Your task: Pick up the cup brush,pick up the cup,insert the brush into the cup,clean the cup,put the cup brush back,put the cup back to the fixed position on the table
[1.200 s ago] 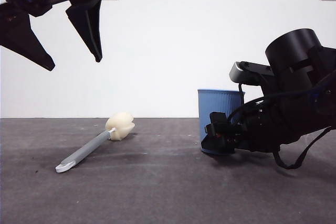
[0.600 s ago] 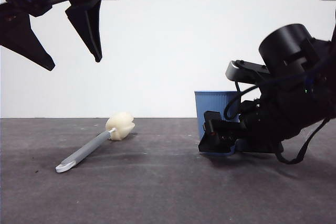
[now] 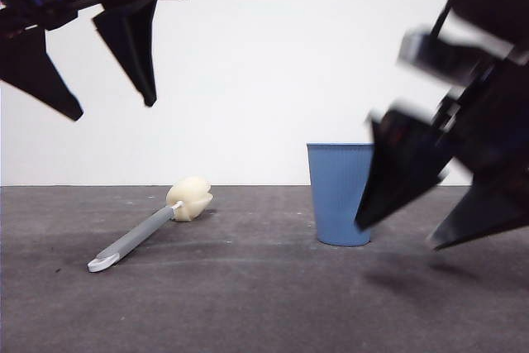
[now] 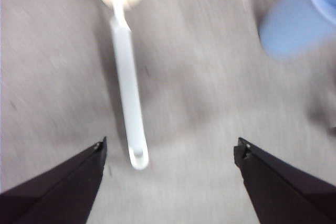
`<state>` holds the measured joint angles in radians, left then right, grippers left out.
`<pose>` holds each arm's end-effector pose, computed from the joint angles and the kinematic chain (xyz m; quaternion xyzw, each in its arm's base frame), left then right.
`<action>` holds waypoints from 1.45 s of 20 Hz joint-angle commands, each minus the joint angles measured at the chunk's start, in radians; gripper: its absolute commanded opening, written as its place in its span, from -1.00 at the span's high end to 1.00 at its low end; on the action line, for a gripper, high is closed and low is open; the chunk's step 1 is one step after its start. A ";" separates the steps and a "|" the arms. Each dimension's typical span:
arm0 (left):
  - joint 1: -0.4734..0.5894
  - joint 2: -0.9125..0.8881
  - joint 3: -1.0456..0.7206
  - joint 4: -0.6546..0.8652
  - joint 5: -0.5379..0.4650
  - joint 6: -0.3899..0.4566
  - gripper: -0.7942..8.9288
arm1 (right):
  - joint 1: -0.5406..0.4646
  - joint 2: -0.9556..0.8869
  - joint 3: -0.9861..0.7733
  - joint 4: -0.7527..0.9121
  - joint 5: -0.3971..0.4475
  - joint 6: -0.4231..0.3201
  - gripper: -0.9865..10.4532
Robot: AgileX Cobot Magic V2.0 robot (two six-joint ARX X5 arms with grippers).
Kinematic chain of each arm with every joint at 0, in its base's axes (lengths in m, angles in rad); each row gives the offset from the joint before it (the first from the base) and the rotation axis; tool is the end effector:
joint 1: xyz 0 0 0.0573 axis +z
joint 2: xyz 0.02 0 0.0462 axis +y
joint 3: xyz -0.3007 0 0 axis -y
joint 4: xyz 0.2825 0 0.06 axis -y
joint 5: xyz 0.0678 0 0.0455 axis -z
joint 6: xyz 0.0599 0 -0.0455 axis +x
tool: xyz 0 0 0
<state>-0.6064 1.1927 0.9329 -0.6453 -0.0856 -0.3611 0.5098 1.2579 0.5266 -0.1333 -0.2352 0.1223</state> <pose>0.2298 -0.1532 0.2681 -0.0102 0.4462 -0.1539 0.8815 0.2198 0.1389 0.1497 -0.0056 0.4344 0.3045 0.8477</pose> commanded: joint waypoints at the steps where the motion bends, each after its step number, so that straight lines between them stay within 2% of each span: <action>1: -0.003 0.001 -0.011 -0.079 0.040 0.081 0.00 | 0.003 -0.187 -0.011 -0.234 -0.086 0.019 0.01; 3: -0.003 -0.001 -0.011 -0.141 0.077 0.124 0.01 | 0.003 -0.338 -0.006 -0.354 -0.106 0.019 0.08; 5: -0.003 -0.008 -0.011 -0.183 0.118 0.159 0.01 | 0.003 -0.463 0.014 -0.429 -0.106 0.019 0.35; 6: -0.003 -0.013 -0.011 -0.195 0.132 0.174 0.20 | 0.003 -0.513 0.030 -0.458 -0.106 0.019 0.51; 7: -0.003 -0.019 -0.011 -0.203 0.151 0.187 0.64 | 0.003 -0.552 0.049 -0.483 -0.106 0.019 0.69; 8: -0.003 -0.026 -0.011 -0.207 0.153 0.187 0.86 | 0.003 -0.584 0.067 -0.504 -0.107 0.019 0.85; 12: -0.003 -0.042 -0.011 -0.205 0.169 0.209 0.85 | 0.003 -0.629 0.131 -0.568 -0.106 0.019 0.85; 23: -0.003 -0.043 -0.011 -0.197 0.166 0.211 0.84 | 0.003 -0.632 0.133 -0.568 -0.099 0.019 0.83; 29: -0.003 -0.043 -0.011 -0.115 0.166 0.211 0.84 | 0.003 -0.632 0.133 -0.568 -0.099 0.019 0.82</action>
<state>-0.6071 1.1534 0.9329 -0.7666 0.0807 -0.1631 0.5110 0.6270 0.6586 -0.7044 -0.3374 0.1352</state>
